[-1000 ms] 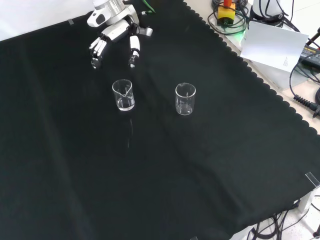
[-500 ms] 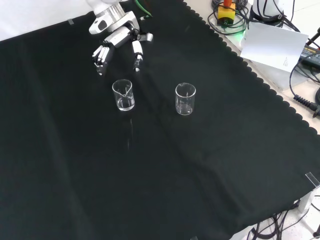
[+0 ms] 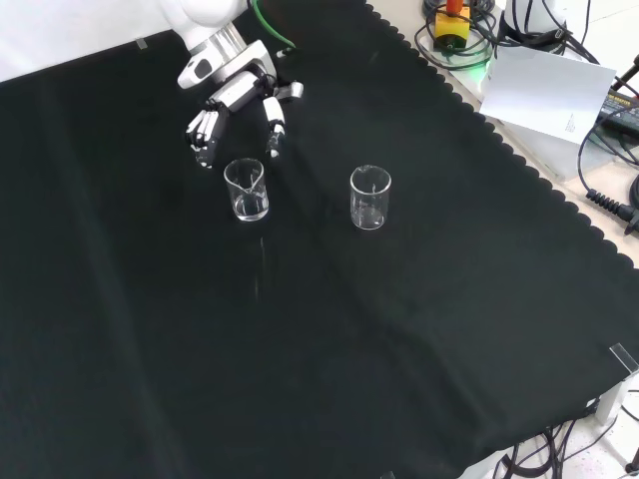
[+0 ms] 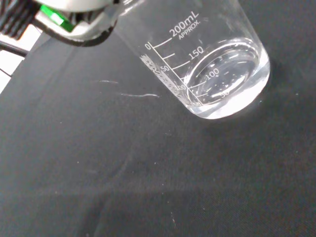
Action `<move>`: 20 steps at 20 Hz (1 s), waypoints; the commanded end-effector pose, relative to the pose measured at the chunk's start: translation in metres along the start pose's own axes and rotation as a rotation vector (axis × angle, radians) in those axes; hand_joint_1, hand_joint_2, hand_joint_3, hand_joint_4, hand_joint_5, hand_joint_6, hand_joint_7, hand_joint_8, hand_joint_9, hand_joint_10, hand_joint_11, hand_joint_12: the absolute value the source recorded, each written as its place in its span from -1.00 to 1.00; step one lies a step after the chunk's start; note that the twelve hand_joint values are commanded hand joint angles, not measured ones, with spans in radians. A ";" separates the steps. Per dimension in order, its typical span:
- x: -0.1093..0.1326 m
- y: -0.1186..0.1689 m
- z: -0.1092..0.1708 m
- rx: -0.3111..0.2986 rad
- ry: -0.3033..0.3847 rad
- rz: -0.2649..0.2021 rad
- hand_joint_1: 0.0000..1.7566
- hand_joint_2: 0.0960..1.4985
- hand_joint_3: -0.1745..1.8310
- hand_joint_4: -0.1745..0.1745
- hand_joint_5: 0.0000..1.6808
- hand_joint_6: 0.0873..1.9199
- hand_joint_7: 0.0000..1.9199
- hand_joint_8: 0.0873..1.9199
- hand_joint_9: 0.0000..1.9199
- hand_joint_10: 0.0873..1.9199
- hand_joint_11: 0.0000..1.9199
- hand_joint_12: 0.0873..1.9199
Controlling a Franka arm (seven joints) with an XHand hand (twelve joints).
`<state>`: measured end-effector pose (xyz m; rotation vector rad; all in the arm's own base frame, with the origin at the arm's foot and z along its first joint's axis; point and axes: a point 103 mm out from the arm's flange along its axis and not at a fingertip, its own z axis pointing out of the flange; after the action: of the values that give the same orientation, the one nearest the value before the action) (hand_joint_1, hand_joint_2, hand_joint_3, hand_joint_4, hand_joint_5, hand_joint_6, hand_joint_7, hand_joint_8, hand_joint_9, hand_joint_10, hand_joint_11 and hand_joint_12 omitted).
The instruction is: Pick up the beaker on the right.
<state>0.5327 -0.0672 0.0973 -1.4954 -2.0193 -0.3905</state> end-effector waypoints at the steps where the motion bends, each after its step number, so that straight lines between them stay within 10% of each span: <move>1: -0.003 0.013 0.013 0.003 0.058 -0.037 0.02 -0.36 -0.29 -0.26 -0.37 -1.00 -0.64 -0.36 -0.46 -0.44 -0.87 0.43; 20: -0.005 0.023 0.045 -0.027 0.154 -0.111 0.10 -0.42 -0.23 -0.18 -0.31 -1.00 -0.61 -0.36 -0.46 -0.44 -0.89 0.43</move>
<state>0.5441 -0.0423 0.0608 -1.3439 -1.9964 -0.5442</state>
